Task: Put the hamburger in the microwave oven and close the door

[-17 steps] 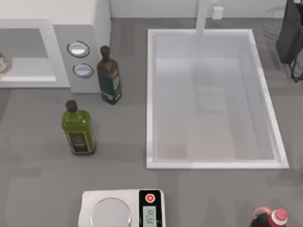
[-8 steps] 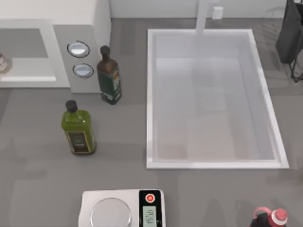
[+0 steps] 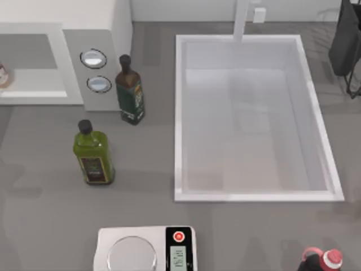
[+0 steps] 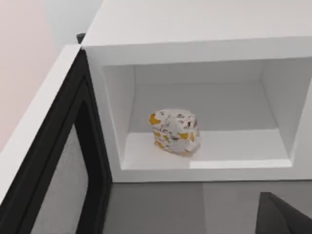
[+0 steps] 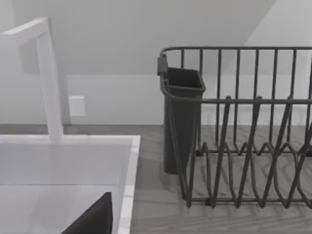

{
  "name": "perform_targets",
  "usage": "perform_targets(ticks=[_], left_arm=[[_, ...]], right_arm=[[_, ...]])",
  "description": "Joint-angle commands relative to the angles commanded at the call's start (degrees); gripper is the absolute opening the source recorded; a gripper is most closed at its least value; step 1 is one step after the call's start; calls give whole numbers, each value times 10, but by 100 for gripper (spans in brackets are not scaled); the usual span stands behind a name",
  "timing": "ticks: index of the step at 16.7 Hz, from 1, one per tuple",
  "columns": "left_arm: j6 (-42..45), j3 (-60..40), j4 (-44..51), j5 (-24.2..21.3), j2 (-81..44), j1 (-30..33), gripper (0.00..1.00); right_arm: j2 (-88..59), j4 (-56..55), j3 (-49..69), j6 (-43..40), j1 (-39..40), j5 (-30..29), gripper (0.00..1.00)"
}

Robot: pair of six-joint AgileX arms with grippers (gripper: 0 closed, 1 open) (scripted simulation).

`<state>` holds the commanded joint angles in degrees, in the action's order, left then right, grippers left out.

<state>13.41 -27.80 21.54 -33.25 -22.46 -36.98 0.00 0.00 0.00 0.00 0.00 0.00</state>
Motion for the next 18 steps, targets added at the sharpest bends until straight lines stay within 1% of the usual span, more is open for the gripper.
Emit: perform_targets(ticks=[6, 9, 11, 15, 18], left_arm=[[159, -234, 98, -37, -365, -119, 0], [248, -346, 144, -42, -524, -172, 0], [300, -407, 172, -42, -616, -197, 0], [377, -497, 208, -49, -746, -223, 0], [396, -523, 223, -53, -785, -233, 0]], right_arm=[[0, 0, 0, 0, 0, 0, 100], [0, 0, 0, 0, 0, 0, 100], [0, 0, 0, 0, 0, 0, 100], [0, 0, 0, 0, 0, 0, 100], [0, 0, 0, 0, 0, 0, 100]])
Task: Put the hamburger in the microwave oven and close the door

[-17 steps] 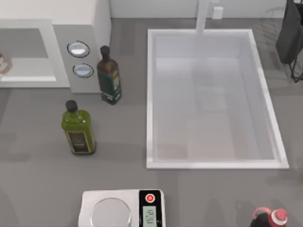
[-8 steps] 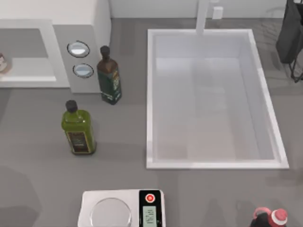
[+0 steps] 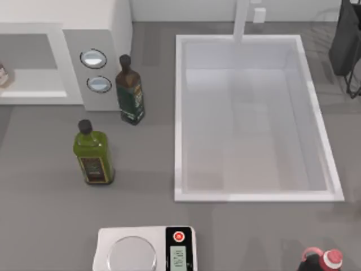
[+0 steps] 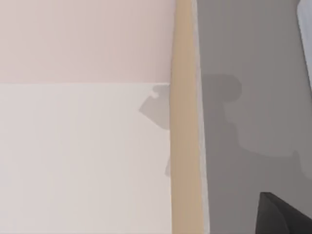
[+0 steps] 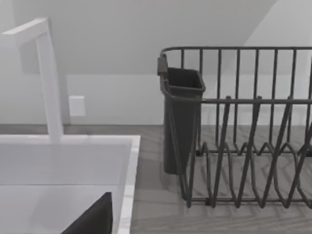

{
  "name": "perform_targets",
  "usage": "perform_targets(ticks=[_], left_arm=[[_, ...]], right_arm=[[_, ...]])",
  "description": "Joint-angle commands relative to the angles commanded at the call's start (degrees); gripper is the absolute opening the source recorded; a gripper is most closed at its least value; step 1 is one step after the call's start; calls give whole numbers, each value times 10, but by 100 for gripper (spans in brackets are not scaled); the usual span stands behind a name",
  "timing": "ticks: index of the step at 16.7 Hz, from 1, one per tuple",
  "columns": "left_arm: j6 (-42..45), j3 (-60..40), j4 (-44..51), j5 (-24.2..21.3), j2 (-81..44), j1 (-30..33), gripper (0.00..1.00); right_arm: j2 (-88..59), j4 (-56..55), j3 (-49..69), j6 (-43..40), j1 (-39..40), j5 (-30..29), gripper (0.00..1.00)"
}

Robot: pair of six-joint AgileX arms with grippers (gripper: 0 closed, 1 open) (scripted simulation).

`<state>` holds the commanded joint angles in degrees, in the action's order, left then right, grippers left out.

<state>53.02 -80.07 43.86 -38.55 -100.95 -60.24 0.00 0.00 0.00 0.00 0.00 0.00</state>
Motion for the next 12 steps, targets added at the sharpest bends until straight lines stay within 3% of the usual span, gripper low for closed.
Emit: perform_targets(ticks=[7, 12], left_arm=[[0, 8, -10, 1, -3, 2, 0], [2, 82, -121, 0, -38, 0, 0]], right_arm=[[0, 0, 0, 0, 0, 0, 100], [0, 0, 0, 0, 0, 0, 100]])
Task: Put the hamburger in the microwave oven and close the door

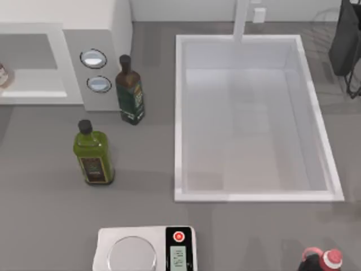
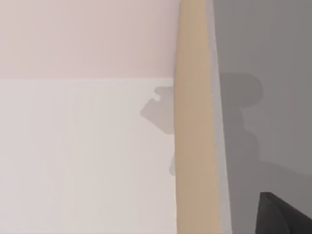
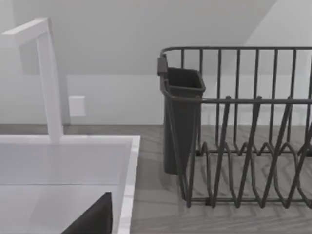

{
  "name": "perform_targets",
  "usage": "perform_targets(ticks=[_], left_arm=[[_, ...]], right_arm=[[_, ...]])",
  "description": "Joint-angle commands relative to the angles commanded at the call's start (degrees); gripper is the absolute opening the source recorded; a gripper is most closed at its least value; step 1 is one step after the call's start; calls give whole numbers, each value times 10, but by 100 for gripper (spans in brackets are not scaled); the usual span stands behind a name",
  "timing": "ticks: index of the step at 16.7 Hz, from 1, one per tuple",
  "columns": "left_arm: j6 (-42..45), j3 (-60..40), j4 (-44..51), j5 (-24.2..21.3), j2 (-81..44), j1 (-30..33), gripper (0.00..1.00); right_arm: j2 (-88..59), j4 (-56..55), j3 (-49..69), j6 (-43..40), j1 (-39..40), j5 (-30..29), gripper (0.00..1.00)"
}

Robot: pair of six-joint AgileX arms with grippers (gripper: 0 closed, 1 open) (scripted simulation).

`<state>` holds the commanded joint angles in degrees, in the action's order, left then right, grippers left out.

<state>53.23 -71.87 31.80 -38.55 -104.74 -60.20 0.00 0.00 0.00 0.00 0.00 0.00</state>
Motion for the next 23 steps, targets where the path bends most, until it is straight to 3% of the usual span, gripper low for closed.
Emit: perform_targets(ticks=[4, 10, 19, 23], left_arm=[[1, 61, -88, -1, -29, -2, 0], [0, 70, -97, -1, -28, 2, 0], [-92, 268, -185, 40, 129, 79, 0], [-108, 290, -203, 47, 149, 98, 0]], right_arm=[[0, 0, 0, 0, 0, 0, 100], [0, 0, 0, 0, 0, 0, 100], [0, 0, 0, 0, 0, 0, 100], [0, 0, 0, 0, 0, 0, 100]])
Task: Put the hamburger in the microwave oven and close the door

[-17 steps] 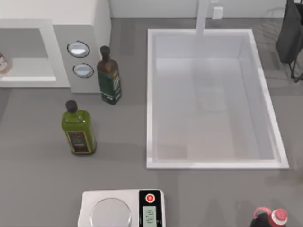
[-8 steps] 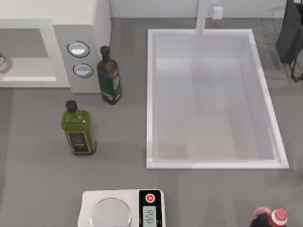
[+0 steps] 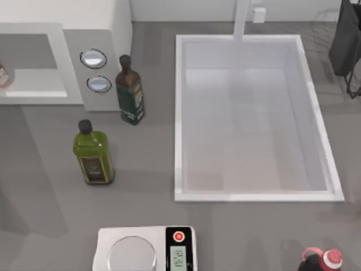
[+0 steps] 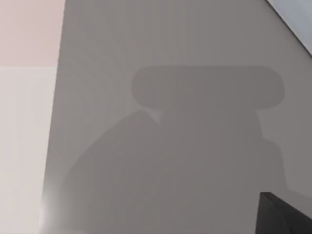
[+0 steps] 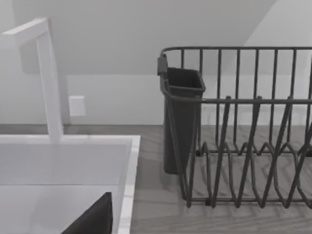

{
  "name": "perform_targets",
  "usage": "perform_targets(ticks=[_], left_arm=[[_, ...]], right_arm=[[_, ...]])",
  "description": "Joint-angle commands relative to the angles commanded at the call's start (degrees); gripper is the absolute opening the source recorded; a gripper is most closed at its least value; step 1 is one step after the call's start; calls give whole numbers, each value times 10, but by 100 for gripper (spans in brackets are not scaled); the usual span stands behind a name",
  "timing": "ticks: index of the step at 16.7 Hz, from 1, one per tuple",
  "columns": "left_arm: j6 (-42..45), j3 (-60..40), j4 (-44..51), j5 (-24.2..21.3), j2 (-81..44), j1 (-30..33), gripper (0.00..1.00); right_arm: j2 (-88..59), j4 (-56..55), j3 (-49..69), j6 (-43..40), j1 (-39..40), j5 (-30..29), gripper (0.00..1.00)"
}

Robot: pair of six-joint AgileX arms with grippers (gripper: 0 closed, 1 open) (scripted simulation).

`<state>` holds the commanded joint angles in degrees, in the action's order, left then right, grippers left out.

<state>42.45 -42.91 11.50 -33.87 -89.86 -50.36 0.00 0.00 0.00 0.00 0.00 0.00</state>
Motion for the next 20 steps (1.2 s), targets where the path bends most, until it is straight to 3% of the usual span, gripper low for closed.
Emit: perform_targets(ticks=[4, 14, 20], left_arm=[[-8, 9, -3, 4, 7, 4, 0], [-155, 152, -53, 93, 167, 161, 0], [-165, 161, -58, 99, 176, 170, 0]], right_arm=[[0, 0, 0, 0, 0, 0, 100], [0, 0, 0, 0, 0, 0, 100], [0, 0, 0, 0, 0, 0, 100]])
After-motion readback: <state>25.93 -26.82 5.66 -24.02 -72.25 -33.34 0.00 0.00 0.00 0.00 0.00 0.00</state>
